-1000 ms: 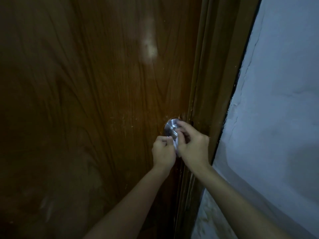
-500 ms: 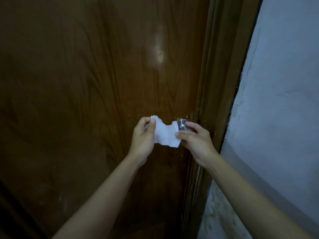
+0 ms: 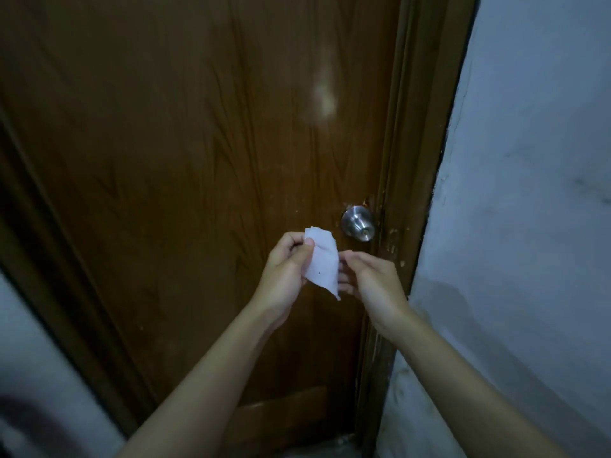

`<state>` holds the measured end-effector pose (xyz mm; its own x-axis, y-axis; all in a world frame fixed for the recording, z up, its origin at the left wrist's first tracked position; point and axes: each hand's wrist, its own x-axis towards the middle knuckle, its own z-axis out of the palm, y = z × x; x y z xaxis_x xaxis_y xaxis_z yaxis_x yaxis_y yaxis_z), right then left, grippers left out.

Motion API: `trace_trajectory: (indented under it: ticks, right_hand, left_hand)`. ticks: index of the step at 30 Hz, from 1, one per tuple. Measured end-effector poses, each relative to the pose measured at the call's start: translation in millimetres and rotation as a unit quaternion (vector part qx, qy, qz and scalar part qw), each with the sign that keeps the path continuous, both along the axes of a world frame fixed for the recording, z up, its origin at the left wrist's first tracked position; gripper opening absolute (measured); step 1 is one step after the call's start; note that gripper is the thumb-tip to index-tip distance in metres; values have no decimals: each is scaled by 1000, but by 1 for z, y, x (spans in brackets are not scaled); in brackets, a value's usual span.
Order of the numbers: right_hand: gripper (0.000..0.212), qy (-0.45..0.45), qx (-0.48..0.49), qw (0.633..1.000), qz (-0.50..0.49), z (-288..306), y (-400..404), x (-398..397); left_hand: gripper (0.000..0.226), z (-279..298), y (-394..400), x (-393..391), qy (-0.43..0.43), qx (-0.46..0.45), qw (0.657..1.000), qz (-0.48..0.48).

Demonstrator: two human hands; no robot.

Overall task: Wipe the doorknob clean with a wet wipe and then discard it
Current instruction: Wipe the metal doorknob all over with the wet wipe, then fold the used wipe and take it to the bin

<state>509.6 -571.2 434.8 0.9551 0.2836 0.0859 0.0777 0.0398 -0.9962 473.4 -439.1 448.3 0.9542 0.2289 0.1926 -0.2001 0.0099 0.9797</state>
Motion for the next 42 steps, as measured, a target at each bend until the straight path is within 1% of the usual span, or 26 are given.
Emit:
trace_trajectory:
  ticks: [2,5,9,12,15,18,20,22,24,30,34,36,39,42]
  right_hand:
    - [31,81,72,991,77,-9,-7,-25]
    - [31,132,116,977,121,-24,-20,-69]
    - [22,135,112,980,91,-39,-41,-124]
    - [21,151,116,978,84,-40,-57,-154]
    - [25,162,117,977,68,-37,-72,-179]
    - [28,172,149,972,67,-38,-87,-201]
    - [29,173,169,968,62,-41,-97,-215]
    - [28,174,179,967,46,-45,-109,-232]
    - [28,169,166,971,30,-51,-120,-246]
    - [24,182,104,978,-25,-86,-155,-306]
    - [28,204,53,976,-56,-115,-181,-339]
    - [26,218,27,971,-96,-130,-203,-349]
    - [19,202,-34,970,-128,-151,-240,-352]
    - [11,174,-79,972,-133,-169,-278,-352]
  left_hand:
    - [22,-9,-10,-27,13,-11,1000,-9]
    - [21,-26,-24,-72,37,5,999,-2]
    - [31,-45,-40,-128,57,56,997,3]
    - [35,-51,-52,-161,74,61,995,16]
    - [37,-54,-67,-189,108,53,993,21]
    - [34,-58,-79,-211,171,42,984,-19]
    - [29,-60,-85,-225,212,6,975,-61]
    - [24,-63,-92,-240,229,-37,969,-91]
    - [24,-67,-98,-254,224,-62,968,-91]
    - [29,-95,-127,-304,223,-94,969,-40]
    - [27,-119,-153,-334,252,-46,966,-35]
    - [27,-130,-174,-343,268,-25,962,-48]
    - [28,-148,-207,-346,271,-12,960,-65]
    - [24,-172,-243,-340,280,-3,958,-65]
